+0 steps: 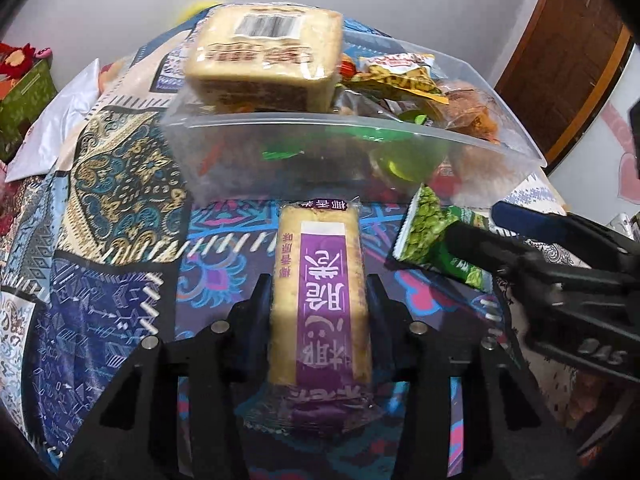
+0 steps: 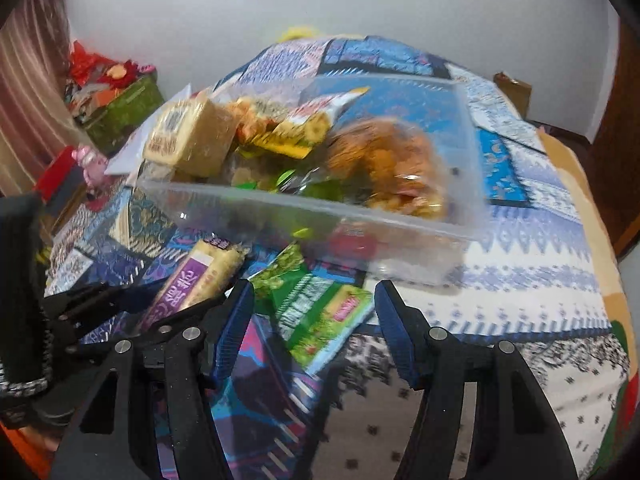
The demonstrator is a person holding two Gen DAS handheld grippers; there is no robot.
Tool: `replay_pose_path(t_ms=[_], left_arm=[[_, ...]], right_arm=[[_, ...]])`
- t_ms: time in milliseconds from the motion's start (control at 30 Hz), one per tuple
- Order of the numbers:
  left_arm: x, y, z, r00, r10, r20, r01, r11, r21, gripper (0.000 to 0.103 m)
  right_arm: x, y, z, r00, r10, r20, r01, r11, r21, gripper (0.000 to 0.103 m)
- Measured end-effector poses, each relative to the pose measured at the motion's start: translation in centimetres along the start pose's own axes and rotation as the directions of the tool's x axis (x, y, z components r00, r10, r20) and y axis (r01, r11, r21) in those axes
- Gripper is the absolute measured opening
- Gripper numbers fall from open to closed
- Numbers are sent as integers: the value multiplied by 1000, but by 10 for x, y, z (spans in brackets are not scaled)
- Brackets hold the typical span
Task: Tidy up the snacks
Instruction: 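Grasp the purple-label biscuit roll with left tool while right tool grasps green pea bag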
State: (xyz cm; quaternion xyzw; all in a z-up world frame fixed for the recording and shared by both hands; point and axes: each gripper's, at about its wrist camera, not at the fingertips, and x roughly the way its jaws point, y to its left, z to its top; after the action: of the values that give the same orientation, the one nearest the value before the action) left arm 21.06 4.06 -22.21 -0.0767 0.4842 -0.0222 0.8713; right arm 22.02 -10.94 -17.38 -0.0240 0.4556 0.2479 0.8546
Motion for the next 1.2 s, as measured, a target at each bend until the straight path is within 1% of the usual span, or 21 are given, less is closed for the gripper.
replay_pose_path(t_ms=[67, 133, 200, 300, 400, 467, 533, 567, 633, 667, 733, 833, 867, 900, 933, 1067, 1200], left_arm=[[-1, 6, -3, 1000, 3, 2, -3, 1000, -4, 45], [-3, 7, -6, 1000, 3, 8, -3, 1000, -1, 45], [-2, 8, -6, 1000, 5, 9, -5, 1000, 1, 45], [-2, 8, -6, 1000, 11, 14, -11, 1000, 11, 45], [-2, 4, -7, 1000, 19, 19, -19, 999, 31, 45], [-8, -1, -11, 1000, 12, 21, -13, 999, 32, 45], [-13, -3, -15, 1000, 7, 24, -8, 1000, 29, 45], [-18, -7, -19, 1000, 5, 25, -6, 1000, 30, 45], [-25, -10, -23, 999, 5, 36, -7, 999, 36, 45], [-28, -12, -24, 999, 7, 41, -8, 999, 41, 45], [-37, -15, -26, 999, 3, 53, -6, 999, 46, 45], [-47, -17, -26, 997, 2, 71, -5, 999, 48, 45], [-51, -18, -26, 997, 2, 79, -6, 999, 48, 45], [-55, -18, -25, 996, 0, 87, -5, 999, 48, 45], [-60, -19, -25, 995, -2, 96, -3, 999, 47, 45], [-73, -18, -20, 992, -6, 130, -1, 999, 51, 45], [-83, -17, -15, 988, -14, 156, 6, 999, 53, 45]], right_arm=[[9, 7, -1, 1000, -4, -27, 4, 1000, -30, 63], [15, 8, -3, 999, -1, -41, 0, 1000, -28, 73], [19, 8, -3, 999, 10, -42, -10, 1000, -13, 77], [22, 9, -3, 999, 3, -42, -4, 1000, -26, 79], [22, 8, -3, 999, 8, -52, -10, 999, -41, 77], [21, 5, -6, 998, 26, -53, -28, 999, -41, 73], [19, 5, -8, 998, 43, -56, -45, 998, -40, 59], [16, 6, -10, 998, 37, -57, -40, 998, -47, 56], [13, 8, -12, 999, 23, -49, -26, 998, -65, 46], [11, 9, -14, 999, 21, -46, -24, 997, -70, 44], [7, 9, -15, 999, 7, -34, -10, 998, -68, 30], [3, 3, -15, 1000, 12, -18, -13, 999, -40, 23], [2, 0, -14, 1000, 17, -14, -17, 999, -28, 22], [1, -3, -14, 1000, 24, -15, -24, 1000, -10, 19], [0, -4, -14, 1000, 25, -13, -25, 1000, 0, 13], [-9, -3, -15, 1000, 13, 3, -13, 1000, -11, 9], [-17, -4, -17, 999, 53, -10, -53, 999, -11, 9]])
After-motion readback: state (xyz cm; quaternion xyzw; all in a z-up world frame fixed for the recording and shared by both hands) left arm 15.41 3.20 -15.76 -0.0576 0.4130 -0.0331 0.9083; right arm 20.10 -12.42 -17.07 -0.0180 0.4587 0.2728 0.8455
